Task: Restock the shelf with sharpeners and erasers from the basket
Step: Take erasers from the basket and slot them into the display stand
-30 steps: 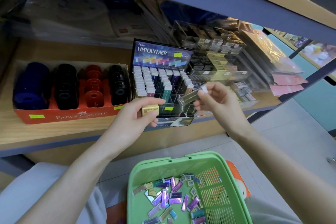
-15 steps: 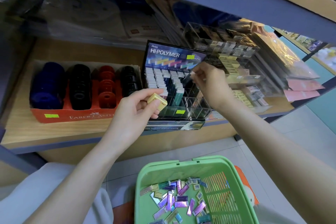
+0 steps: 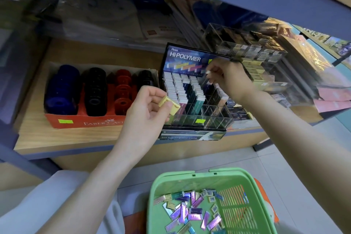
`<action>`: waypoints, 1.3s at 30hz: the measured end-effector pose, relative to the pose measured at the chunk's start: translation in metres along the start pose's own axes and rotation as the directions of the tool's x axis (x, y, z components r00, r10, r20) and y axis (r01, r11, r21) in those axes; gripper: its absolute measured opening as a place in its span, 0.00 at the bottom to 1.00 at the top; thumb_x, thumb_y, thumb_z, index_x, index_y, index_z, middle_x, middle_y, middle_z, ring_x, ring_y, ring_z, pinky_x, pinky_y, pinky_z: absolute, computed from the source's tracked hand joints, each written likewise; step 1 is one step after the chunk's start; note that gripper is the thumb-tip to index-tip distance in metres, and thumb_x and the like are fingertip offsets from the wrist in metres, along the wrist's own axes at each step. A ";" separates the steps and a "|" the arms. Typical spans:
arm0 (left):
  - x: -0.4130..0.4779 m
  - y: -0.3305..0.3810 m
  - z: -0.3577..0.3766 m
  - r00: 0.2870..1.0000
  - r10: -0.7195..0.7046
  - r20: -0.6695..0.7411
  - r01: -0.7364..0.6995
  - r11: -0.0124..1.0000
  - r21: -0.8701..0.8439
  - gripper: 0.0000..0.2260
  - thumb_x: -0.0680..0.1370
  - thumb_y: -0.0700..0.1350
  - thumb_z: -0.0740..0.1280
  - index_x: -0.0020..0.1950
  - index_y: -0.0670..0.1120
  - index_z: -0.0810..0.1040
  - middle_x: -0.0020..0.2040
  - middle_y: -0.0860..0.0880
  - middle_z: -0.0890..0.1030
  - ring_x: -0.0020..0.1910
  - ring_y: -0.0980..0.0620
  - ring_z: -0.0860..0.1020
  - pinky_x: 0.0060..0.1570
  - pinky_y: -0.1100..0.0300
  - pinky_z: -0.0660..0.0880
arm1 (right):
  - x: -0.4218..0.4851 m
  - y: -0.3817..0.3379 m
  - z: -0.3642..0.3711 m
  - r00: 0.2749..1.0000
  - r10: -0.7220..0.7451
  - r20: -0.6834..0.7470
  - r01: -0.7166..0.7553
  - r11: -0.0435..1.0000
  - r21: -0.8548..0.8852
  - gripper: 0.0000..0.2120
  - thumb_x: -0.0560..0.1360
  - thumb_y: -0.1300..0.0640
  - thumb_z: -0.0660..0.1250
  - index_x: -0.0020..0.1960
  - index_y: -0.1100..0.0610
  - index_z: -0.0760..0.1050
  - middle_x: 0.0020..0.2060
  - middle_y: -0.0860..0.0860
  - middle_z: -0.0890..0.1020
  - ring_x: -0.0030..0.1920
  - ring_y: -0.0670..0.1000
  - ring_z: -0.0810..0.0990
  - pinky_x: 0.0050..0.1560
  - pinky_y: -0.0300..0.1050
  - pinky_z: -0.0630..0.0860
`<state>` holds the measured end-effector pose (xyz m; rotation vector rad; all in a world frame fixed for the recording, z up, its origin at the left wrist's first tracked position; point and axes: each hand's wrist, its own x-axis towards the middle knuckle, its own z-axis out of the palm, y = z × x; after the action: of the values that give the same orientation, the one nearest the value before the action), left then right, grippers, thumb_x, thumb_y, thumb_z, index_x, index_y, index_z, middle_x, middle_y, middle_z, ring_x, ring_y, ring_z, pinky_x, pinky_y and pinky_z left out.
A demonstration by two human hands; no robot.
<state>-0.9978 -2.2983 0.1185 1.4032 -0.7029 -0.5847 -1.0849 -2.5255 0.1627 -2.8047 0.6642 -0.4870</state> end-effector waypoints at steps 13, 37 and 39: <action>-0.005 -0.006 -0.004 0.996 0.075 -0.056 -0.066 0.987 0.146 0.12 0.75 0.40 0.69 0.50 0.56 0.73 0.46 0.52 0.78 0.45 0.52 0.78 0.46 0.59 0.77 | -0.011 -0.002 0.021 0.999 -0.028 -0.034 0.021 0.981 -0.194 0.05 0.74 0.61 0.69 0.49 0.60 0.78 0.48 0.55 0.78 0.46 0.57 0.78 0.43 0.53 0.78; -0.021 0.018 0.165 0.928 -0.005 0.371 -0.065 0.982 0.176 0.13 0.69 0.46 0.75 0.44 0.48 0.71 0.39 0.45 0.79 0.31 0.51 0.81 0.30 0.63 0.76 | -0.194 0.035 -0.049 0.984 -0.016 -0.175 0.074 0.940 0.332 0.15 0.71 0.53 0.72 0.54 0.57 0.76 0.45 0.41 0.75 0.45 0.36 0.78 0.48 0.30 0.74; -0.015 0.022 0.188 0.906 -0.021 0.423 -0.049 0.987 0.154 0.11 0.72 0.43 0.73 0.45 0.47 0.70 0.39 0.46 0.78 0.29 0.54 0.79 0.29 0.64 0.75 | -0.201 0.055 -0.059 0.986 -0.023 -0.164 0.064 0.966 0.251 0.13 0.73 0.50 0.70 0.53 0.57 0.77 0.43 0.42 0.74 0.44 0.38 0.76 0.47 0.30 0.74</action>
<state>-1.1478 -2.4113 0.1447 1.4318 -1.1286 -0.8515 -1.2978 -2.4869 0.1476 -2.5602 0.5275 -0.7548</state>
